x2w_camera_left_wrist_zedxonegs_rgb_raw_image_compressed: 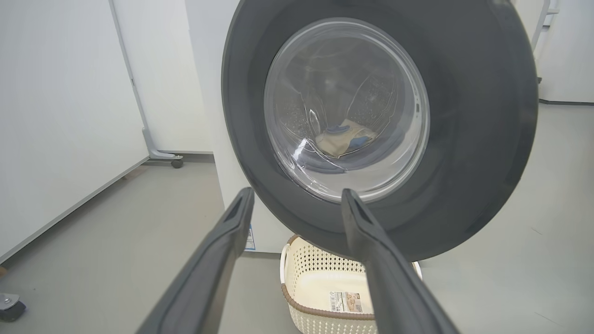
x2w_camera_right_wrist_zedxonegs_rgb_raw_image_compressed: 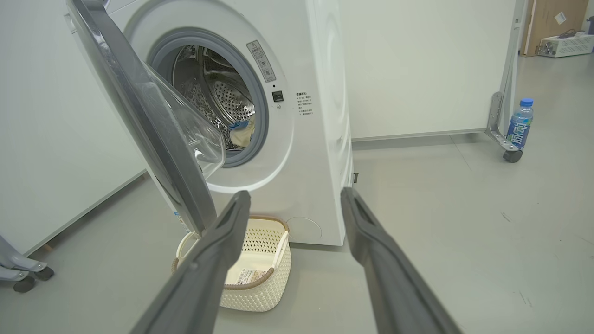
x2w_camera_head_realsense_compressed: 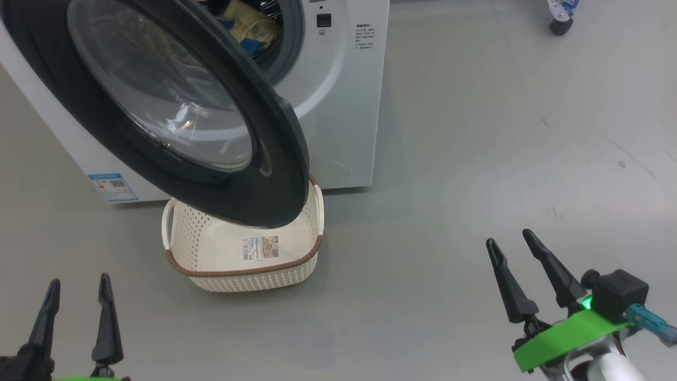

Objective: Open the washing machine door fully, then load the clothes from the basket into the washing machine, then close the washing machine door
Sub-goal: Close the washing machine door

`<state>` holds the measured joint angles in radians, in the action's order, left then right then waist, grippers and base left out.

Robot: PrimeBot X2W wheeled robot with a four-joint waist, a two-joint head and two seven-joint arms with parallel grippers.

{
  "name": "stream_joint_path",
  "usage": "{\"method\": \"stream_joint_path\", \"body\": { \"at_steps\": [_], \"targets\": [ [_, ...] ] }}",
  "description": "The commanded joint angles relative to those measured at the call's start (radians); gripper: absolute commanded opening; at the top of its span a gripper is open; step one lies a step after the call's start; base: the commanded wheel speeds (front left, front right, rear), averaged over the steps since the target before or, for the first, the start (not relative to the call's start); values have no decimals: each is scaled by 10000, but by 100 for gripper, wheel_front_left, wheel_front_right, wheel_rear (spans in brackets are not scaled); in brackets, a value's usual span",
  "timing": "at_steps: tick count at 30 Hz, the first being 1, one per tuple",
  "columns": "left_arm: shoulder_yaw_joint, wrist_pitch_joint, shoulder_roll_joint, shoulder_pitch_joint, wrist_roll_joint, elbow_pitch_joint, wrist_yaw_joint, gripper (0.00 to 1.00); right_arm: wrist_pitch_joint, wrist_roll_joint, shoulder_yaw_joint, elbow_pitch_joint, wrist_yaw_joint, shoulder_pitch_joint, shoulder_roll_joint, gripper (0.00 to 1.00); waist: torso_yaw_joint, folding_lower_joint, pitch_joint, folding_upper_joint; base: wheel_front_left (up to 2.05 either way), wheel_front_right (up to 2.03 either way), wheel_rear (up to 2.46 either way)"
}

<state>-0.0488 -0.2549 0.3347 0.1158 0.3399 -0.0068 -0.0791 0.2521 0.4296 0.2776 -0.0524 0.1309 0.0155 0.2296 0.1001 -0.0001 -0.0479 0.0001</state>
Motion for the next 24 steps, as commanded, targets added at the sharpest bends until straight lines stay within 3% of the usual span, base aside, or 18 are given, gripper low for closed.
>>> {"method": "stream_joint_path", "body": {
  "at_steps": [1, 24],
  "targets": [
    [475, -68, 73, -230, -135, -393, -49, 100, 97, -77, 42, 380, -2, -136, 100, 100, 2, 1, -29, -1, 0, 0, 0],
    [848, -68, -558, -143, -693, -373, 216, 100, 97, -158, -117, 390, -2, -102, 44, 100, 30, 1, -225, -1, 0, 0, 0]
  ]
}}
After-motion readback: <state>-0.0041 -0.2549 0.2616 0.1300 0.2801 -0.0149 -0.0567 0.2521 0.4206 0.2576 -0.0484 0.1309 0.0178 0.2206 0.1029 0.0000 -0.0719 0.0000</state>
